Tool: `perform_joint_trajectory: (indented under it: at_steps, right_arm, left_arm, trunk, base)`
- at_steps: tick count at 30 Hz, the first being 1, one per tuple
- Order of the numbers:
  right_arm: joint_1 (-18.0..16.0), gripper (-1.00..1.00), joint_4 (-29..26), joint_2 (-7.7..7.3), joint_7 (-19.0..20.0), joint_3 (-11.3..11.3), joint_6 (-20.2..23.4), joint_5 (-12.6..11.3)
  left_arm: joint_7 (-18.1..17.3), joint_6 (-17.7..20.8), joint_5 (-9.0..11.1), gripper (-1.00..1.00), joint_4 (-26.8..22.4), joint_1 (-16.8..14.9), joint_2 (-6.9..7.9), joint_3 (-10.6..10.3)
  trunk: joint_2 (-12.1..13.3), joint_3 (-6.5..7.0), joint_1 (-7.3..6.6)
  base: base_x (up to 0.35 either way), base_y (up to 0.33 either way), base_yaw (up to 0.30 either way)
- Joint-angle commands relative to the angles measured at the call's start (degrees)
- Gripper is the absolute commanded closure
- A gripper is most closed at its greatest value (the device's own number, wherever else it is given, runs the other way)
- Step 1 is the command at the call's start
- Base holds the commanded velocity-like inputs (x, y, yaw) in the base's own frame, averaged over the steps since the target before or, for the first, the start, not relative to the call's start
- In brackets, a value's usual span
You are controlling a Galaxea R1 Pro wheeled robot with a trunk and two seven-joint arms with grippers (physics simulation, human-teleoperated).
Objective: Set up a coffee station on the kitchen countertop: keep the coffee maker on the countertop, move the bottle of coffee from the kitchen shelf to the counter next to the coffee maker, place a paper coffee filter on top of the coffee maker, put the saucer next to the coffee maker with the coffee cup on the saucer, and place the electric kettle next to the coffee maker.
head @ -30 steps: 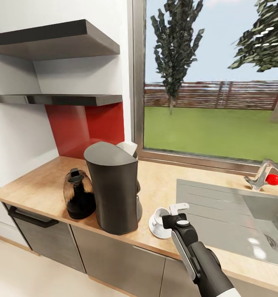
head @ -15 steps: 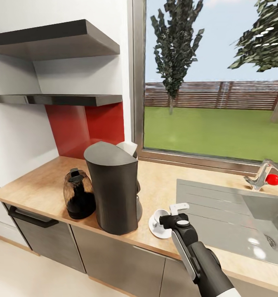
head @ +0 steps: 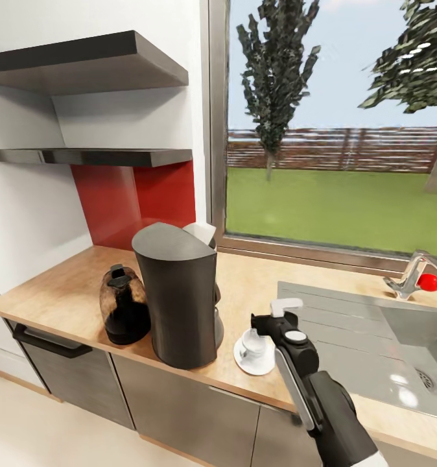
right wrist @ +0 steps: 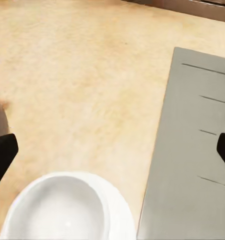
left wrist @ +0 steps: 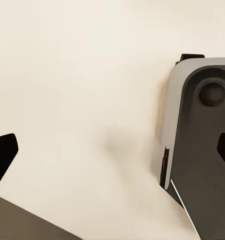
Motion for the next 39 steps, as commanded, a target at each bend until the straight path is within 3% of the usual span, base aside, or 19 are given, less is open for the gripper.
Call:
perform_joint_trajectory:
  at_steps: [1, 10, 18, 25, 29, 30, 35, 36, 39]
  right_arm:
    - [-0.26, -1.00, -0.64, -0.01, -0.54, 0.07, 0.18, -0.57]
    - [-1.98, -1.00, -1.62, 0.01, -4.88, -0.89, 0.18, -0.68]
    - [-2.62, -1.00, -1.56, 0.04, -5.46, -0.93, 0.09, -0.74]
    - [-2.63, -1.00, -1.39, 0.24, -5.47, -0.57, -0.04, -0.90]
    - [-2.55, -1.00, -1.14, 0.25, -5.47, -0.32, -2.67, -0.89]
    - [-2.49, -1.00, -0.76, 0.23, -5.47, -0.30, -4.94, -0.87]
    - [-0.13, -1.00, 5.21, 0.20, -5.54, -0.30, -26.61, -0.66]
    - [0.16, -1.00, 6.14, 0.20, -5.54, -0.31, -29.19, -0.64]
    - [1.13, -1.00, 12.40, 0.14, -5.62, -0.37, -42.27, -0.59]
  left_arm:
    - [0.05, -0.23, -0.11, -1.00, 0.06, -0.05, -0.02, 0.32]
    - [0.03, -0.24, -0.18, -1.00, -0.01, -0.03, -0.24, 0.24]
    - [0.05, -0.24, -0.38, -1.00, -0.03, -0.03, -0.40, 0.24]
    - [0.05, -0.30, -0.31, -1.00, -0.26, -0.03, -0.29, 0.48]
    - [0.05, -0.31, -0.29, -1.00, -0.45, -0.05, -0.29, 0.47]
    - [0.05, -0.32, -0.29, -1.00, -0.49, -0.05, -0.33, 0.43]
    - [0.05, -0.33, -0.26, -1.00, -0.61, -0.05, -0.47, 0.27]
    - [0.05, -0.33, -0.25, -1.00, -0.62, -0.05, -0.48, 0.26]
    - [0.03, -0.33, -0.21, -1.00, -0.74, -0.05, -0.57, 0.20]
  trunk:
    - [-0.09, -0.11, 0.02]
    - [-0.09, -0.11, 0.02]
    - [-0.09, -0.11, 0.02]
    - [-0.09, -0.11, 0.02]
    - [-0.09, -0.11, 0.02]
    - [-0.09, -0.11, 0.02]
    - [-0.09, -0.11, 0.02]
    - [-0.09, -0.11, 0.02]
    - [-0.09, -0.11, 0.02]
  base:
    - [0.000, 0.000, 0.000]
    - [0.000, 0.000, 0.000]
    - [-0.037, -0.058, 0.000]
    - [-0.277, -0.087, 0.000]
    - [-0.313, -0.002, 0.000]
    - [-0.168, -0.001, 0.000]
    - [-0.051, 0.000, 0.000]
    - [-0.018, 0.000, 0.000]
    - [-0.008, 0.000, 0.000]
